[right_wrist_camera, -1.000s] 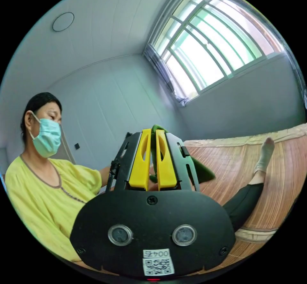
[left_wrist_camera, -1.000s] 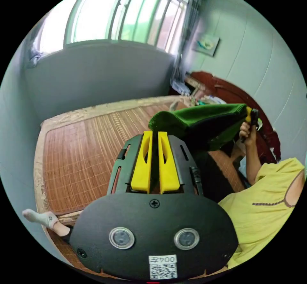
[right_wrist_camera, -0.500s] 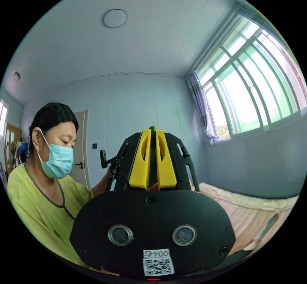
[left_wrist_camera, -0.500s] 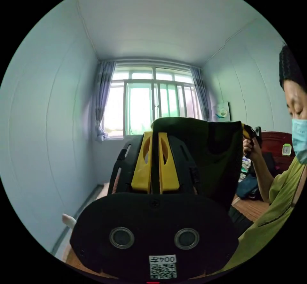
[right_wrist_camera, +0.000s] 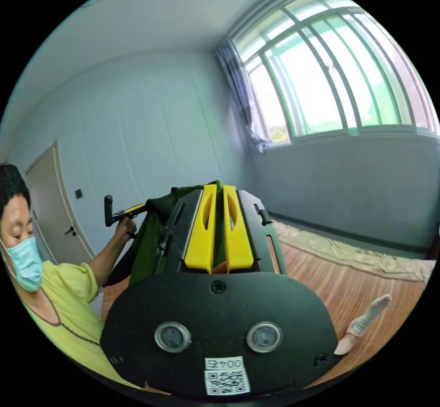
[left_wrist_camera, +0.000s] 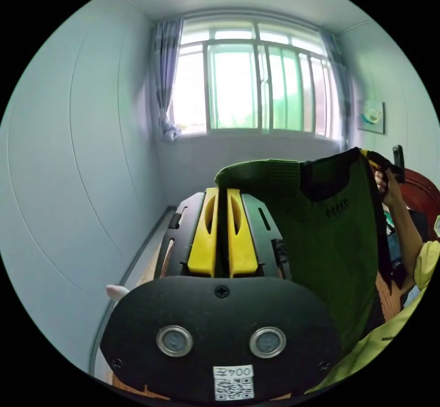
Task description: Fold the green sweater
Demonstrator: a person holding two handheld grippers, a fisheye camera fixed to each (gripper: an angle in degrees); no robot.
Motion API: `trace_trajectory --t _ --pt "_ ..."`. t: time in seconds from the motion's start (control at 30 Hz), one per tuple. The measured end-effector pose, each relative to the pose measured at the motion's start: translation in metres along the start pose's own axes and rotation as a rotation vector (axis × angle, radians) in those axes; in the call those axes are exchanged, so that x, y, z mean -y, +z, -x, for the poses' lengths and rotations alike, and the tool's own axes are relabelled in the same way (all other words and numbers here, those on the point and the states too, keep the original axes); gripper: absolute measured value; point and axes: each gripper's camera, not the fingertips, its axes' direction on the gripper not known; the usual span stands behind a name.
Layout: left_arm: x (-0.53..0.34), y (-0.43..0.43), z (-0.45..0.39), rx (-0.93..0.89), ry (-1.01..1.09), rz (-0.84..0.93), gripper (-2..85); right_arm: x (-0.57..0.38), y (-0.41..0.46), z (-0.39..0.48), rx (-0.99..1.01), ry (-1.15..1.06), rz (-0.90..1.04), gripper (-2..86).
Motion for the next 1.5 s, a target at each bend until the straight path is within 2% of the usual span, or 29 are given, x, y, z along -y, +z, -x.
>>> trace_trajectory --t 0.13,0.2,0.23,0.27,0.37,0.53,0.77,0.97,1.13,1.2,1.4,1.5 --pt "-0.015 0.154 0.034 0.022 -0.047 0.207 5.5 -0.035 0.144 -0.082 -0.129 0.043 0.233 4.9" --pt "-0.025 0.227 0.048 0.012 -0.058 0.306 7.9 -0.052 0.208 -0.127 -0.162 0.111 0.360 7.5" --pt "-0.035 0.278 0.058 0.008 -0.074 0.412 9.9 -0.065 0.243 -0.158 -0.183 0.188 0.425 10.6" --pt "-0.046 0.325 0.068 0.014 -0.091 0.529 11.7 -0.079 0.269 -0.182 -0.174 0.250 0.456 11.7" --pt "-0.074 0.399 0.092 -0.006 -0.164 0.706 14.6 -0.112 0.299 -0.209 -0.146 0.332 0.431 13.5" --pt "-0.096 0.416 0.107 -0.111 -0.185 0.684 14.5 -0.180 0.307 -0.175 -0.108 0.259 0.464 14.0" --pt "-0.163 0.342 0.061 -0.326 -0.121 0.627 12.4 -0.361 0.294 -0.048 -0.179 0.208 0.682 13.6" --pt "-0.221 0.320 0.016 -0.311 -0.078 0.720 10.1 -0.469 0.306 0.042 -0.295 0.167 0.837 13.2" --pt "-0.253 0.362 0.000 -0.235 0.079 0.901 9.0 -0.509 0.343 0.064 -0.359 0.106 0.960 12.9" --pt "-0.253 0.369 0.003 -0.209 0.054 0.875 8.7 -0.519 0.356 0.069 -0.377 0.081 0.995 12.9" --pt "-0.254 0.395 0.017 -0.218 0.002 0.848 9.2 -0.538 0.359 0.085 -0.408 0.093 0.933 13.2" --pt "-0.252 0.407 0.024 -0.254 -0.025 0.848 11.1 -0.538 0.348 0.094 -0.389 0.117 0.844 14.0"
